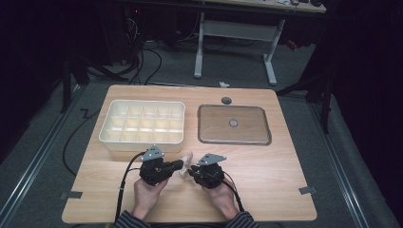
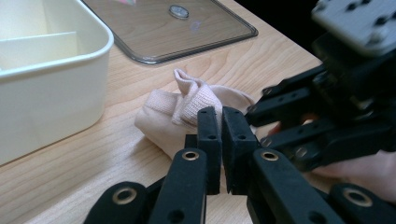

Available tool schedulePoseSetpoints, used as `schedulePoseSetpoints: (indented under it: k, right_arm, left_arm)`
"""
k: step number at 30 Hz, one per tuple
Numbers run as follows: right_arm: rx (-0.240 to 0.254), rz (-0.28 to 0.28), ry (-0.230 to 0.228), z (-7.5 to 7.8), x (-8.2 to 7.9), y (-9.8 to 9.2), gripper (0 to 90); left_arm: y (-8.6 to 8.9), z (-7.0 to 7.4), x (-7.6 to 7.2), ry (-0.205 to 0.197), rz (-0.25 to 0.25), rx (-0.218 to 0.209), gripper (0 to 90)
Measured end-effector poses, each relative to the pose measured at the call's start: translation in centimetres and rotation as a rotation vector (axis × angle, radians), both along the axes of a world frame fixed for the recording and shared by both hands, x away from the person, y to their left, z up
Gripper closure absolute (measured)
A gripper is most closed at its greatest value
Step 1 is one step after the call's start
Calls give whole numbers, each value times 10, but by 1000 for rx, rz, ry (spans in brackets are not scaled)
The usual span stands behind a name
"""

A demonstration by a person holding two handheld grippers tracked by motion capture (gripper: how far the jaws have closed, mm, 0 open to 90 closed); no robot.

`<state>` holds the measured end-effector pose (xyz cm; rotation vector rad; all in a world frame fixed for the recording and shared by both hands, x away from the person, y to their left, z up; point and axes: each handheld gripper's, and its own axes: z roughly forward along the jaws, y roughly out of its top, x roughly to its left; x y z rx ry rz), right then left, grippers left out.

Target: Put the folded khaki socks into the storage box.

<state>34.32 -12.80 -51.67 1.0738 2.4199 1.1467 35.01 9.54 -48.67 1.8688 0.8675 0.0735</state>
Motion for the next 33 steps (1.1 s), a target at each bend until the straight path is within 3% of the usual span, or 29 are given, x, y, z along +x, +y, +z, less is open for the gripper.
schedulePoseSetpoints:
  k: [7, 13, 20, 22, 27, 33]
  right_arm:
    - [-36, -73, -28, 7, -3, -21, 721]
    - [-77, -174, -85, 10, -5, -48, 666]
    - [-90, -220, -77, 7, -2, -59, 635]
    - [-81, -218, -39, 3, 0, -61, 687]
    - [-72, -200, -13, -6, 2, -61, 819]
    - [-57, -188, -4, -8, 1, -58, 858]
  left_arm:
    - [-1, 1, -1, -5, 1, 3, 871]
    - [-5, 7, -1, -28, -6, 31, 871]
    - [-7, 7, -1, -28, -8, 35, 871]
    - [-9, 7, -1, -30, -12, 39, 871]
    - [-12, 7, -1, -32, -16, 34, 871]
    - [-15, 7, -1, -32, -23, 31, 870]
